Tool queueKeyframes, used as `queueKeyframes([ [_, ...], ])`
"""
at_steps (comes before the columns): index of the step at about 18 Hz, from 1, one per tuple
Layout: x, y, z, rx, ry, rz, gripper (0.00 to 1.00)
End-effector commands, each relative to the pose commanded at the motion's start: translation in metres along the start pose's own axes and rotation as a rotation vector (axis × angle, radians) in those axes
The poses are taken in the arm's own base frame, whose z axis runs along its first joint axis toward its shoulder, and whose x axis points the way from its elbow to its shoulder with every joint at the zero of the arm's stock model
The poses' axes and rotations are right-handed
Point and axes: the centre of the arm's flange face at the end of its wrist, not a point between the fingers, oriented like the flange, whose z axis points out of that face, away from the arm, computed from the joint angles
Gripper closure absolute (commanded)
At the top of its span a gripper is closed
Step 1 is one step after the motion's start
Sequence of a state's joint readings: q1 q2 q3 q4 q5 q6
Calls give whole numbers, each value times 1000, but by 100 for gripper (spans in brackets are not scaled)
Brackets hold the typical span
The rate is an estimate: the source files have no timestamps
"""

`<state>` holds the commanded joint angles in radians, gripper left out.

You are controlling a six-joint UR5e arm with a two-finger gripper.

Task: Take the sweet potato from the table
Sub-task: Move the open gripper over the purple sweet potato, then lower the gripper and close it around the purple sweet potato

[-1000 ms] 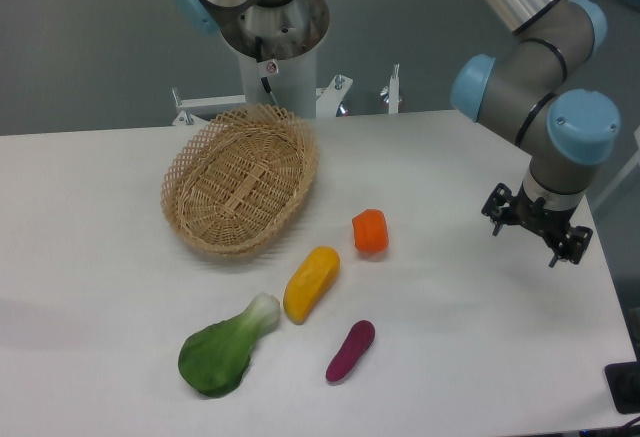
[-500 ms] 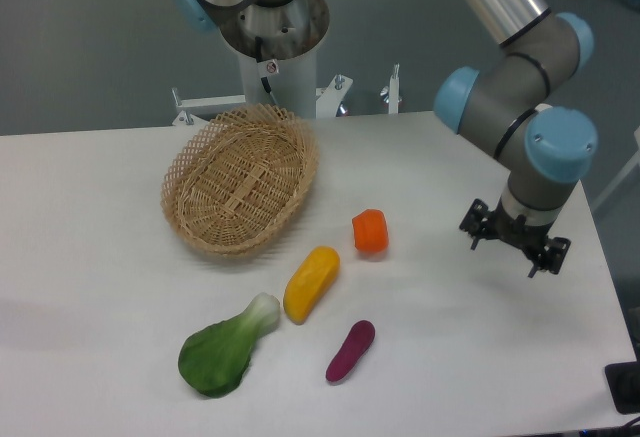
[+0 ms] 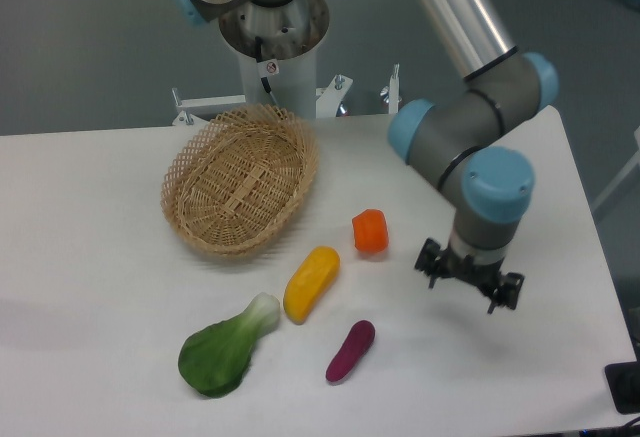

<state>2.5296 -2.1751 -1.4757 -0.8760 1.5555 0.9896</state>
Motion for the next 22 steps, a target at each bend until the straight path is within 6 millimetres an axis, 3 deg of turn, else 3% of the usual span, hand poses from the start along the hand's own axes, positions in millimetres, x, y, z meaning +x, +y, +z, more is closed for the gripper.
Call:
queueKeyframes([
  [6, 29, -25, 11, 0, 19, 37, 0],
  [10, 56, -25, 28, -24, 57, 64, 0],
  [16, 77, -38, 31, -27, 70, 93, 0],
  [22, 88, -36, 41, -42, 86, 102, 3],
])
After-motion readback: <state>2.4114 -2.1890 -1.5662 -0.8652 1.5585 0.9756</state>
